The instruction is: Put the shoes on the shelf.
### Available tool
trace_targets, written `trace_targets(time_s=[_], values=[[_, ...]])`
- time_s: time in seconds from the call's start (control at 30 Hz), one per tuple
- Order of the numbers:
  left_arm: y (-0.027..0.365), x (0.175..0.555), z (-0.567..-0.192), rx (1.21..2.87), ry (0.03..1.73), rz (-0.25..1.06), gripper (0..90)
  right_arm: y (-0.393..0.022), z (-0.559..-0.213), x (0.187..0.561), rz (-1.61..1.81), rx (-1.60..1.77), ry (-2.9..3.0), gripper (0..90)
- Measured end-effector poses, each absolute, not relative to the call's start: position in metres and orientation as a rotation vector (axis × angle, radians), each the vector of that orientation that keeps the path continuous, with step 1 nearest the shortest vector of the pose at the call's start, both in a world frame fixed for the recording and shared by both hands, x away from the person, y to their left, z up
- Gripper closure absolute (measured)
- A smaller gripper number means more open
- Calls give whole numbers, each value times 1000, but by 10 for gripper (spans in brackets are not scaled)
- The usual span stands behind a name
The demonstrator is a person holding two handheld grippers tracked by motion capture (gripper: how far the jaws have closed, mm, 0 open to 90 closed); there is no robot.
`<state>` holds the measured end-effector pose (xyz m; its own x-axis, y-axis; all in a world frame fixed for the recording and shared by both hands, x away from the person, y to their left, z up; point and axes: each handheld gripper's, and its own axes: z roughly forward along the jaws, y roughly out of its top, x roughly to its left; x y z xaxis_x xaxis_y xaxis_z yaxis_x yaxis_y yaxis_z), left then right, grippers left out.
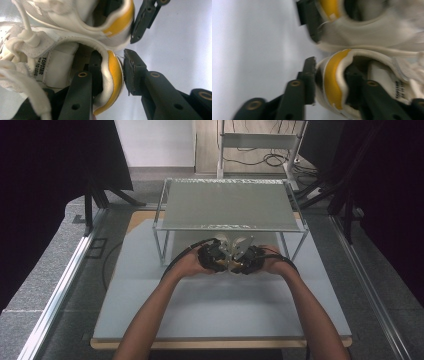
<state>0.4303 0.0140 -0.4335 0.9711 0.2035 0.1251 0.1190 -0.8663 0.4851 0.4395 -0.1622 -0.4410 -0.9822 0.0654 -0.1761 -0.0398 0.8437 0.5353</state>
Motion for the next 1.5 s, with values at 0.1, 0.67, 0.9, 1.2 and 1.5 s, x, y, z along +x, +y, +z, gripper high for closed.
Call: trace_targets(time_s=[0.1,0.67,0.9,1.2,1.5], values=[[12,431,-435,2608,254,270,618,-165,-436,438,860,112,2775,477],[45,388,-403,2346,502,549,319,-177,-406,385,1004,227,2465,365],[70,363,-417,2279,659,489,518,-191,-412,362,1082,396,2356,452],[87,362,-442,2248,805,425,754,-217,-447,363,1062,647,2326,751],[86,376,-461,2199,979,332,887,-226,-469,383,988,883,2313,896]])
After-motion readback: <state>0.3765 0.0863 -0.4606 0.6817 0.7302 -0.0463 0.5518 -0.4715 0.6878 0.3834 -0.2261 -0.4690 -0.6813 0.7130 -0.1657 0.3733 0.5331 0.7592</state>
